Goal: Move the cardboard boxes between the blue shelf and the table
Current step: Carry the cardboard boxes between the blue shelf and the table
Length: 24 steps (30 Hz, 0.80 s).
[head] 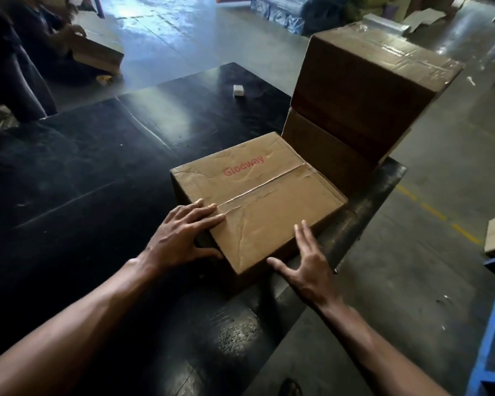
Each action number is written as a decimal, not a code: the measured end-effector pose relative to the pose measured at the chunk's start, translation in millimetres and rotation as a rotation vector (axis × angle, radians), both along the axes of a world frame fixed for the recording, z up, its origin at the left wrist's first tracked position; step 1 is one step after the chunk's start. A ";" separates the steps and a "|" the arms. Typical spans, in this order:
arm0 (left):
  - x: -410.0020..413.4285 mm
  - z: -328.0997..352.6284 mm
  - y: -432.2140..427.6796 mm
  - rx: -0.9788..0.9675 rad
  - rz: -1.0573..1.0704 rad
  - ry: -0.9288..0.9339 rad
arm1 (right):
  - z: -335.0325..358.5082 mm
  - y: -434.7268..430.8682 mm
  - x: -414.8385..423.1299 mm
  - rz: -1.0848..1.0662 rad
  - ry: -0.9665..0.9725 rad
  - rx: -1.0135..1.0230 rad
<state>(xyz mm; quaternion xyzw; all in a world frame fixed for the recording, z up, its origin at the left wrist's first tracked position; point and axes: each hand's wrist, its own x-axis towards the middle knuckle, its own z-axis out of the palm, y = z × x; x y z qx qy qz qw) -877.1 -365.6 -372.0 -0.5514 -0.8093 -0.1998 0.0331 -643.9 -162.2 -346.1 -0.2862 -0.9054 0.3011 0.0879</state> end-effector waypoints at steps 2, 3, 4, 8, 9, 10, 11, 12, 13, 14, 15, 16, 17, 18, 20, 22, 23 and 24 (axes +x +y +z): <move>25.2 -2.5 13.6 0.053 0.099 0.015 | -0.4 -12.4 -1.5 0.032 0.005 -0.033; 36.6 -3.3 21.5 0.068 0.149 0.019 | -0.2 -16.6 -1.8 0.042 0.011 -0.050; 43.8 -2.1 29.1 0.075 0.184 0.023 | -0.5 -19.0 -2.0 0.045 0.017 -0.062; 19.2 11.0 39.4 0.092 0.047 0.031 | -2.1 -17.5 -0.2 0.039 0.033 -0.031; 3.0 14.4 37.2 0.075 0.010 0.001 | -2.9 -16.9 0.2 0.040 0.034 -0.007; -13.4 17.0 33.3 0.032 0.010 -0.041 | -3.9 -17.1 0.2 0.039 0.034 0.016; -27.5 17.7 28.6 -0.024 0.042 -0.072 | -4.8 -17.8 0.3 0.038 0.034 0.033; -38.2 16.8 22.9 -0.073 0.091 -0.094 | -5.4 -18.4 0.0 0.040 0.035 0.041; -44.8 14.7 17.8 -0.095 0.131 -0.113 | -5.6 -18.3 0.0 0.047 0.032 0.042; -47.0 13.2 14.2 -0.093 0.158 -0.126 | -5.4 -17.0 -0.2 0.059 0.027 0.040; -44.4 12.0 11.8 -0.076 0.180 -0.134 | -4.9 -13.9 0.0 0.073 0.015 0.038; -38.1 10.0 10.6 -0.056 0.207 -0.129 | -3.7 -9.0 0.7 0.085 0.001 0.041; -28.0 8.5 10.6 -0.033 0.237 -0.101 | -2.4 -2.6 1.6 0.090 -0.011 0.044; -15.2 7.4 11.4 0.000 0.273 -0.056 | -0.8 5.1 2.8 0.086 -0.020 0.044; 8.0 4.9 13.5 0.097 0.334 0.006 | 4.1 21.3 5.3 0.040 -0.027 0.043; 17.0 9.2 14.6 0.193 0.330 -0.024 | 10.3 35.9 6.7 -0.028 -0.022 0.047; 13.1 12.4 15.7 0.221 0.332 -0.065 | 12.6 41.5 5.9 -0.048 -0.024 0.050; 5.1 11.4 17.0 0.231 0.356 -0.115 | 14.2 45.6 4.2 -0.051 -0.033 0.055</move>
